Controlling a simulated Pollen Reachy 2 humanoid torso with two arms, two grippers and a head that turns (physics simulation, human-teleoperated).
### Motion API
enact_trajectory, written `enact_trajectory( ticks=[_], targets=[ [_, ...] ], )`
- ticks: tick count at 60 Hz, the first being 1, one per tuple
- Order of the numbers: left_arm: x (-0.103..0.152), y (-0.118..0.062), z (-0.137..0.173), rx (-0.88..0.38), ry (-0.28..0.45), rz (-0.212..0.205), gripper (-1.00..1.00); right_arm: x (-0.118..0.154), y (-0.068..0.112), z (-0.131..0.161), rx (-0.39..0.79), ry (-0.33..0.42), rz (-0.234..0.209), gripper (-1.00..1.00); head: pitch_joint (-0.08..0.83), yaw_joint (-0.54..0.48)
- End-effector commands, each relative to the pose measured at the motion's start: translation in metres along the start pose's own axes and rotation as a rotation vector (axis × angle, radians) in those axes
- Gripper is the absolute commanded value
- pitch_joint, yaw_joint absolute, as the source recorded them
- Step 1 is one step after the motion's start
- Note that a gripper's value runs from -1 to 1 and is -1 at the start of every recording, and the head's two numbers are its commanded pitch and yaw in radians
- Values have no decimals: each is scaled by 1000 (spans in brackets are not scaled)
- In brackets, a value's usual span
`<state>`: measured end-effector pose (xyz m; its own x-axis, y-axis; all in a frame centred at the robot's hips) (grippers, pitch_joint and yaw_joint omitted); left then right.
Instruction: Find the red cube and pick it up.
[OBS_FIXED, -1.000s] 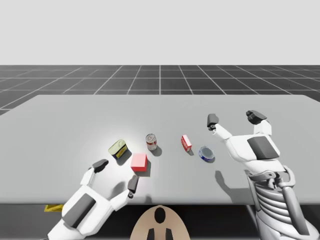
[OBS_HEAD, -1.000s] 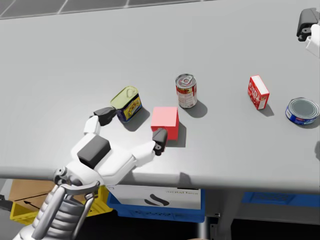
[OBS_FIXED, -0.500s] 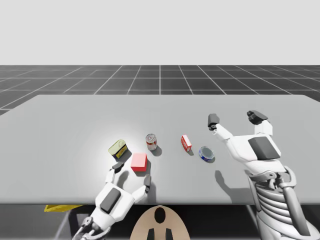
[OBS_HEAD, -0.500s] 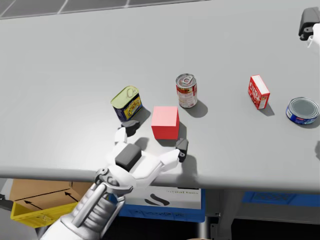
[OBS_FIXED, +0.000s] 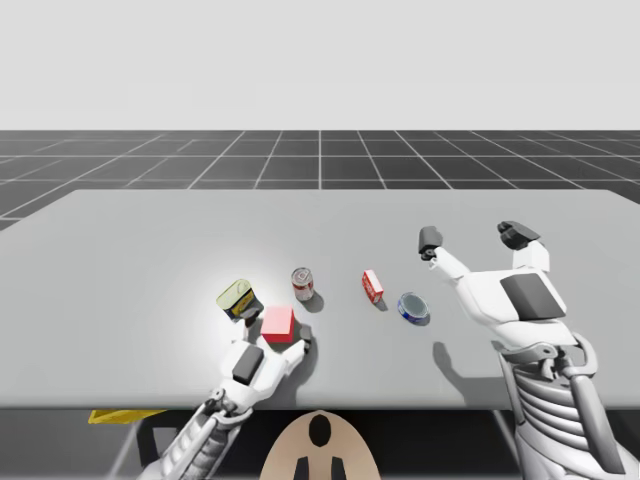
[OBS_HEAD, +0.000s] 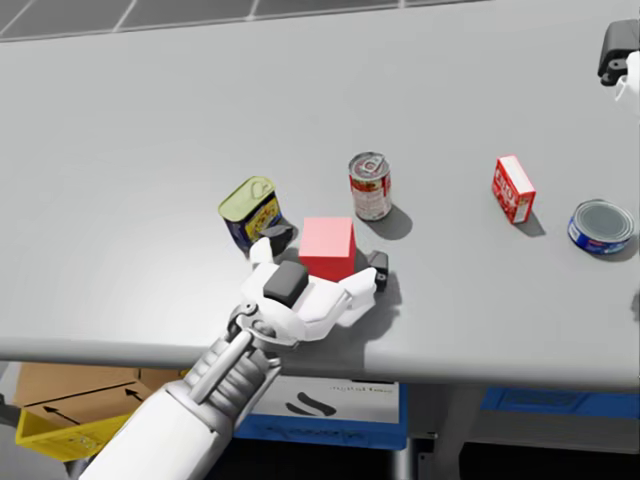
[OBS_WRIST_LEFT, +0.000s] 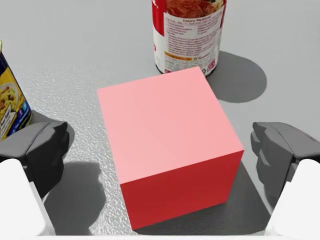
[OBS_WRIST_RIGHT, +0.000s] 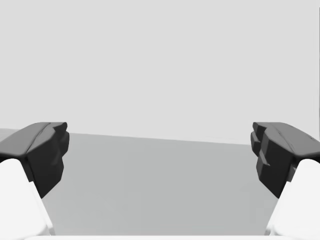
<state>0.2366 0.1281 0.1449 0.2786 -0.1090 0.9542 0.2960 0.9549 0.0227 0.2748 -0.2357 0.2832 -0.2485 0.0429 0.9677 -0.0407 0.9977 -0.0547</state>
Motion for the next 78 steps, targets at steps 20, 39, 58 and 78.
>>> enact_trajectory(
  ticks=[20,39,58,78],
  targets=[
    [-3,-31,-3,-30,-17,113,968,-2,-2,0,-13,4,-3,-1000,613,164],
    [-3,-30,-2,-26,-14,91,943,-3,-5,-3,5,1,-8,-1000,393,165],
    [57,-13,19,-19,-127,-7,917,0,-16,1,95,-21,-22,-1000,354,171],
    [156,15,45,53,-364,-108,935,-2,-16,2,123,-38,10,-1000,328,165]
  ],
)
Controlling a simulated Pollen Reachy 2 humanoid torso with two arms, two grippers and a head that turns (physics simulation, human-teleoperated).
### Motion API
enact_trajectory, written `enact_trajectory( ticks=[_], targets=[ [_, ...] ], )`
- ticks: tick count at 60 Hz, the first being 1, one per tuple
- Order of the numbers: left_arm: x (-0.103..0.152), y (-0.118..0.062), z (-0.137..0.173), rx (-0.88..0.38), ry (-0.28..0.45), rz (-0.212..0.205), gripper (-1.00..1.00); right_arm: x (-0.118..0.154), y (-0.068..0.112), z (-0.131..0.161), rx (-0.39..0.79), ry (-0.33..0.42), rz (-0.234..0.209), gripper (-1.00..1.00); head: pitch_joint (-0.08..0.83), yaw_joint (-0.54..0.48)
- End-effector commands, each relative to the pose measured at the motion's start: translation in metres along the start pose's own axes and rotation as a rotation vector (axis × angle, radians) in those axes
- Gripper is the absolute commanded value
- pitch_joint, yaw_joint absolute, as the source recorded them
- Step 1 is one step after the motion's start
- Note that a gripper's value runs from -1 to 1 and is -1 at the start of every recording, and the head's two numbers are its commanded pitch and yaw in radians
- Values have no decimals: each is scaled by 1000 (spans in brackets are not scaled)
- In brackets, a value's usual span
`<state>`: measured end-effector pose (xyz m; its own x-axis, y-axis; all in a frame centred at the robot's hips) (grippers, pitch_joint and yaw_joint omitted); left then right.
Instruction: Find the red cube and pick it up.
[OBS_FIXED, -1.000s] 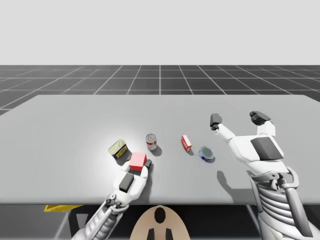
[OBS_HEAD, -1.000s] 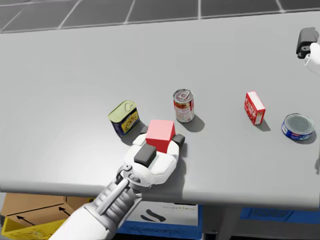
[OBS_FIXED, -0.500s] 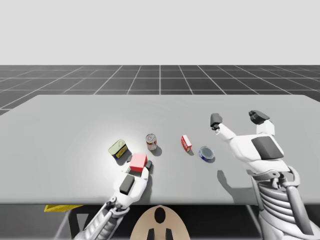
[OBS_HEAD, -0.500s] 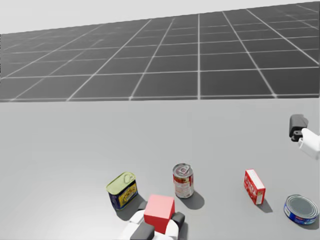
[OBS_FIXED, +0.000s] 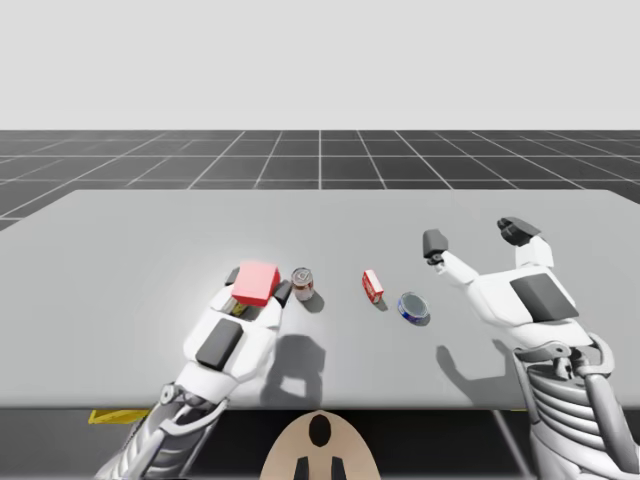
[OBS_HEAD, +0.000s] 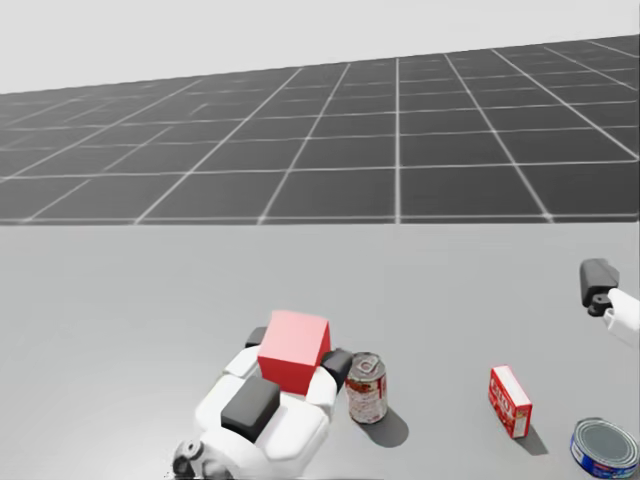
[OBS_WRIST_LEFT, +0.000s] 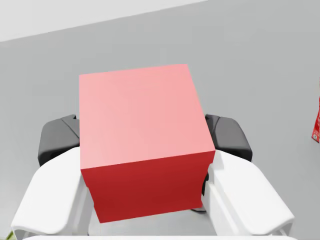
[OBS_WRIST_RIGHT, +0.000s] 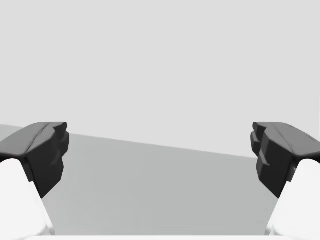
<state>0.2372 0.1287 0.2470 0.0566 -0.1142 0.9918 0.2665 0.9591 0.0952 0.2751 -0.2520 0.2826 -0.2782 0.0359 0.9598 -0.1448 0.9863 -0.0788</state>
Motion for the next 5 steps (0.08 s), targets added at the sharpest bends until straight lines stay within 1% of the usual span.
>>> enact_trajectory(
  ticks=[1,2,3,5],
  targets=[
    [63,18,2,13,-159,-43,927,-1,0,1,16,-6,15,-1000,328,165],
    [67,19,2,16,-168,-46,923,-1,1,1,18,-6,16,-1000,327,164],
    [79,22,4,24,-200,-46,940,-2,1,1,22,-6,21,-1000,324,164],
    [87,24,5,28,-219,-48,935,-2,2,1,25,-7,27,-1000,324,164]
  ],
)
